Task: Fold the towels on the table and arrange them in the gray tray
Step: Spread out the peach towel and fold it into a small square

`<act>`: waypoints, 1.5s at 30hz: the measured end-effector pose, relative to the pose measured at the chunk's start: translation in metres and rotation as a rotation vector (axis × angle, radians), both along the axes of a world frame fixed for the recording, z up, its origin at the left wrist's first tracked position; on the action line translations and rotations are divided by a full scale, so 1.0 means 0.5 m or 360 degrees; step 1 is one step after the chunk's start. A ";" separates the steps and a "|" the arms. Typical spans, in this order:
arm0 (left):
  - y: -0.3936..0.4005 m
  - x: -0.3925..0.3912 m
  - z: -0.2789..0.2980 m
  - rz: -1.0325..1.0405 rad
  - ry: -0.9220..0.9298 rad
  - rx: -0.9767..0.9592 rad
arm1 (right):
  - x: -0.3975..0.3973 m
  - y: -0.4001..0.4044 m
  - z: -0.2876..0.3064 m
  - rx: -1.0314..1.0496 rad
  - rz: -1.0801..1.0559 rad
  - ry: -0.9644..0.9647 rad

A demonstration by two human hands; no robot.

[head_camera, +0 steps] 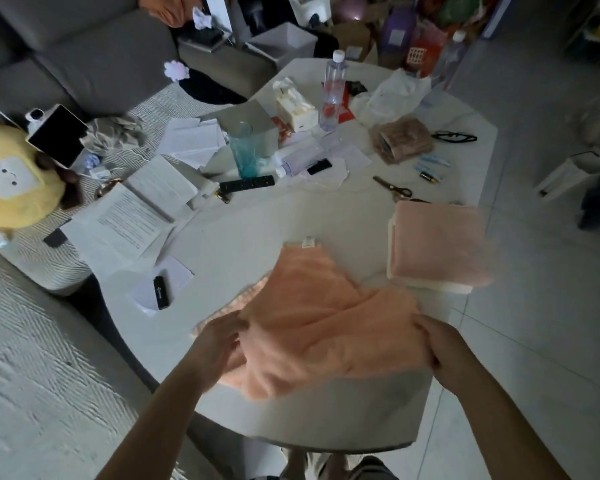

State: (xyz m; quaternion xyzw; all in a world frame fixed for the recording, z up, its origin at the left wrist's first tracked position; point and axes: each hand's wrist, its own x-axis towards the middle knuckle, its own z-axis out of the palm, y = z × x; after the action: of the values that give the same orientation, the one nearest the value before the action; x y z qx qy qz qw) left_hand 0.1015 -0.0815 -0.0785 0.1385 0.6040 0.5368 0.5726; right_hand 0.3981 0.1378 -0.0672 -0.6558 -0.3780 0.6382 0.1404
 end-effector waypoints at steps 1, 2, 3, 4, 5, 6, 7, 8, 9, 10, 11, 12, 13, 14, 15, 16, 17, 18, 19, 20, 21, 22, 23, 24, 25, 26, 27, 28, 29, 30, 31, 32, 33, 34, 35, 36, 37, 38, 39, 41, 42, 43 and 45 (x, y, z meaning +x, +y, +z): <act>-0.006 0.001 0.007 0.0027 -0.0082 0.0105 | 0.010 0.003 -0.001 0.0018 -0.0046 0.0032; -0.014 0.003 0.013 0.0064 -0.0156 0.0176 | 0.018 0.005 0.000 0.0038 -0.0083 0.0067; -0.023 0.001 0.008 0.0139 -0.0184 0.0127 | 0.024 0.008 0.001 0.0049 -0.0101 0.0099; -0.033 0.003 0.003 0.0249 -0.0128 0.0049 | 0.028 0.009 0.003 0.0048 -0.0099 0.0131; -0.050 0.006 -0.002 0.0276 -0.0185 0.0039 | 0.031 0.010 0.004 0.0033 -0.0079 0.0157; -0.070 0.016 -0.009 0.0234 -0.0152 0.0084 | 0.033 0.009 0.000 0.0009 -0.0033 0.0160; -0.093 0.027 -0.024 0.0223 -0.0123 0.0085 | 0.034 0.004 -0.008 -0.0012 0.0043 0.0122; -0.120 0.041 -0.043 0.0194 -0.0083 0.0006 | 0.036 -0.002 -0.020 -0.0025 0.0134 0.0051; -0.149 0.058 -0.055 0.0181 -0.0026 -0.0134 | 0.042 -0.010 -0.037 -0.0044 0.0223 -0.0042; -0.176 0.081 -0.071 0.0208 0.0055 -0.0262 | 0.050 -0.020 -0.055 -0.0066 0.0303 -0.0135; -0.199 0.110 -0.084 0.0236 0.0110 -0.0429 | 0.061 -0.031 -0.073 -0.0093 0.0376 -0.0207; -0.221 0.142 -0.095 0.0254 0.0152 -0.0572 | 0.075 -0.043 -0.090 -0.0125 0.0442 -0.0257; -0.237 0.173 -0.099 0.0248 0.0164 -0.0729 | 0.089 -0.053 -0.108 -0.0158 0.0486 -0.0310; -0.249 0.202 -0.105 0.0222 0.0155 -0.0848 | 0.104 -0.062 -0.123 -0.0195 0.0507 -0.0378; -0.256 0.229 -0.111 0.0134 0.0108 -0.0948 | 0.115 -0.068 -0.136 -0.0227 0.0521 -0.0450; -0.261 0.251 -0.116 0.0013 0.0075 -0.1007 | 0.126 -0.074 -0.147 -0.0248 0.0533 -0.0506; -0.262 0.270 -0.115 -0.0116 0.0075 -0.1039 | 0.133 -0.076 -0.156 -0.0263 0.0530 -0.0532; -0.262 0.283 -0.117 -0.0218 0.0104 -0.1036 | 0.136 -0.077 -0.161 -0.0271 0.0533 -0.0551; -0.258 0.292 -0.117 -0.0277 0.0158 -0.1021 | 0.137 -0.076 -0.163 -0.0258 0.0550 -0.0552; -0.252 0.295 -0.122 -0.0280 0.0248 -0.0991 | 0.132 -0.075 -0.158 -0.0225 0.0581 -0.0551; -0.240 0.295 -0.121 -0.0249 0.0340 -0.0961 | 0.126 -0.073 -0.151 -0.0180 0.0625 -0.0544; -0.226 0.290 -0.121 -0.0185 0.0433 -0.0925 | 0.116 -0.070 -0.142 -0.0128 0.0683 -0.0548; -0.209 0.282 -0.121 -0.0080 0.0490 -0.0889 | 0.103 -0.063 -0.136 -0.0072 0.0737 -0.0561; -0.190 0.269 -0.121 0.0035 0.0510 -0.0848 | 0.089 -0.054 -0.131 -0.0022 0.0779 -0.0594; -0.169 0.253 -0.120 0.0136 0.0504 -0.0821 | 0.074 -0.042 -0.133 0.0027 0.0805 -0.0612; -0.149 0.235 -0.122 0.0233 0.0486 -0.0797 | 0.058 -0.032 -0.133 0.0056 0.0830 -0.0599; -0.129 0.214 -0.125 0.0312 0.0472 -0.0794 | 0.044 -0.020 -0.140 0.0082 0.0860 -0.0561; -0.112 0.193 -0.131 0.0385 0.0485 -0.0801 | 0.034 -0.012 -0.147 0.0121 0.0863 -0.0504; -0.095 0.172 -0.137 0.0464 0.0529 -0.0830 | 0.026 -0.005 -0.156 0.0170 0.0828 -0.0443; -0.080 0.149 -0.147 0.0556 0.0579 -0.0880 | 0.017 0.001 -0.160 0.0188 0.0789 -0.0405; -0.069 0.128 -0.156 0.0653 0.0618 -0.0966 | 0.008 0.007 -0.168 0.0200 0.0746 -0.0391; -0.061 0.106 -0.164 0.0751 0.0636 -0.1064 | -0.003 0.013 -0.175 0.0221 0.0698 -0.0402; -0.055 0.084 -0.170 0.0836 0.0649 -0.1137 | -0.013 0.020 -0.187 0.0264 0.0600 -0.0405; -0.049 0.064 -0.177 0.0883 0.0667 -0.1172 | -0.025 0.026 -0.195 0.0295 0.0479 -0.0407; -0.041 0.046 -0.183 0.0882 0.0679 -0.1182 | -0.037 0.033 -0.204 0.0319 0.0408 -0.0425; -0.029 0.028 -0.188 0.0849 0.0700 -0.1172 | -0.053 0.037 -0.204 0.0325 0.0419 -0.0465; -0.013 0.011 -0.190 0.0802 0.0735 -0.1155 | -0.067 0.042 -0.205 0.0299 0.0486 -0.0526; 0.005 -0.006 -0.192 0.0750 0.0790 -0.1130 | -0.082 0.045 -0.199 0.0259 0.0582 -0.0588; 0.025 -0.021 -0.190 0.0705 0.0847 -0.1090 | -0.097 0.047 -0.191 0.0248 0.0656 -0.0615; 0.065 -0.052 -0.178 0.0649 0.0871 -0.0951 | -0.122 0.054 -0.167 0.0374 0.0729 -0.0608; 0.087 -0.068 -0.168 0.0641 0.0842 -0.0855 | -0.131 0.060 -0.154 0.0481 0.0748 -0.0571; 0.108 -0.085 -0.160 0.0637 0.0815 -0.0767 | -0.136 0.063 -0.140 0.0575 0.0742 -0.0516; 0.150 -0.128 -0.151 0.0635 0.0878 -0.0642 | -0.144 0.063 -0.106 0.0709 0.0661 -0.0366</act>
State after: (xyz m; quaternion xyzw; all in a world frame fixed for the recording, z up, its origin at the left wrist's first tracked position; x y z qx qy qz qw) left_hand 0.0373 -0.0065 -0.1541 0.0422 0.8435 0.4508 0.2890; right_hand 0.3262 0.1694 -0.1202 -0.5856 -0.6474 0.4767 0.1036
